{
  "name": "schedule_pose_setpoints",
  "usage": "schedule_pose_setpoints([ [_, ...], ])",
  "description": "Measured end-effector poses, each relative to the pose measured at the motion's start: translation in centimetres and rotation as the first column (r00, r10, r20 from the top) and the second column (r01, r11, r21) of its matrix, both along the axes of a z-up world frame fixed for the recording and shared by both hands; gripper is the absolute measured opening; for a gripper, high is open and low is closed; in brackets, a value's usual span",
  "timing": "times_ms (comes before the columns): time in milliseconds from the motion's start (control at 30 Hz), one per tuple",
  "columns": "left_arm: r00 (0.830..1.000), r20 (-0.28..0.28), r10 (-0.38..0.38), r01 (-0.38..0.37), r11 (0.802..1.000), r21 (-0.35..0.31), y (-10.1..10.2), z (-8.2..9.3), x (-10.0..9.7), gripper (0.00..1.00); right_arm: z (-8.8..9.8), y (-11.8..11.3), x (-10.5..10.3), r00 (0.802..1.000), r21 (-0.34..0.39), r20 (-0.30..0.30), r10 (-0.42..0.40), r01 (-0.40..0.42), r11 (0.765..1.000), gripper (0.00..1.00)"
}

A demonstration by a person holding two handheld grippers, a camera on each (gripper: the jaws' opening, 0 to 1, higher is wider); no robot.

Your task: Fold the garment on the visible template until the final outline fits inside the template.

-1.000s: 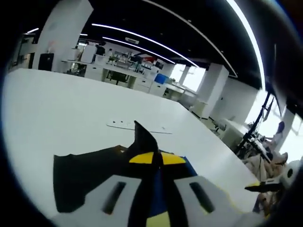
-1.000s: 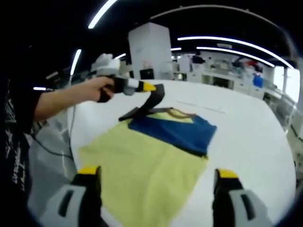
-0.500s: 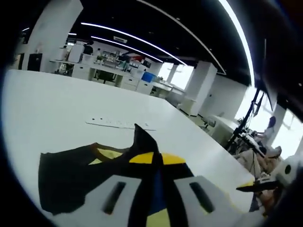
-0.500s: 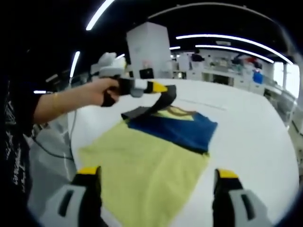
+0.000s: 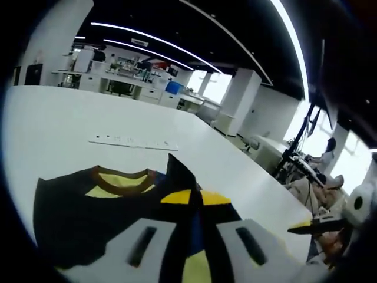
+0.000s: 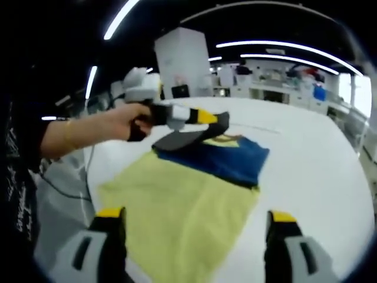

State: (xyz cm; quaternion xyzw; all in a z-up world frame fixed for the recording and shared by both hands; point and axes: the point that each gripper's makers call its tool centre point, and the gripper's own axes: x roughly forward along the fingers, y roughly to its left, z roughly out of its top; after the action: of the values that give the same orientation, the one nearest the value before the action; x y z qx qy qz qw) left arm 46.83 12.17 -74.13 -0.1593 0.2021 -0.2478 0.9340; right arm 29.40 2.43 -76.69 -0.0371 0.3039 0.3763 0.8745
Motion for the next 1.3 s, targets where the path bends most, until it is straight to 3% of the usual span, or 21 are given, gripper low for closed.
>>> schedule_pose_setpoints([
  [500, 0.999, -0.011, -0.044, 0.044, 0.999, -0.008, -2.5, -1.2, -0.3, 0.00, -0.9, -0.9, 0.0, 1.000, -0.006, -0.018, -0.024, 0.024, 1.000, 0.99],
  [1300, 0.986, -0.072, -0.150, 0.157, 0.983, 0.094, -5.8, -6.6, -1.8, 0.01, -1.0, -0.7, 0.2, 0.999, 0.009, -0.031, -0.041, 0.041, 0.999, 0.99],
])
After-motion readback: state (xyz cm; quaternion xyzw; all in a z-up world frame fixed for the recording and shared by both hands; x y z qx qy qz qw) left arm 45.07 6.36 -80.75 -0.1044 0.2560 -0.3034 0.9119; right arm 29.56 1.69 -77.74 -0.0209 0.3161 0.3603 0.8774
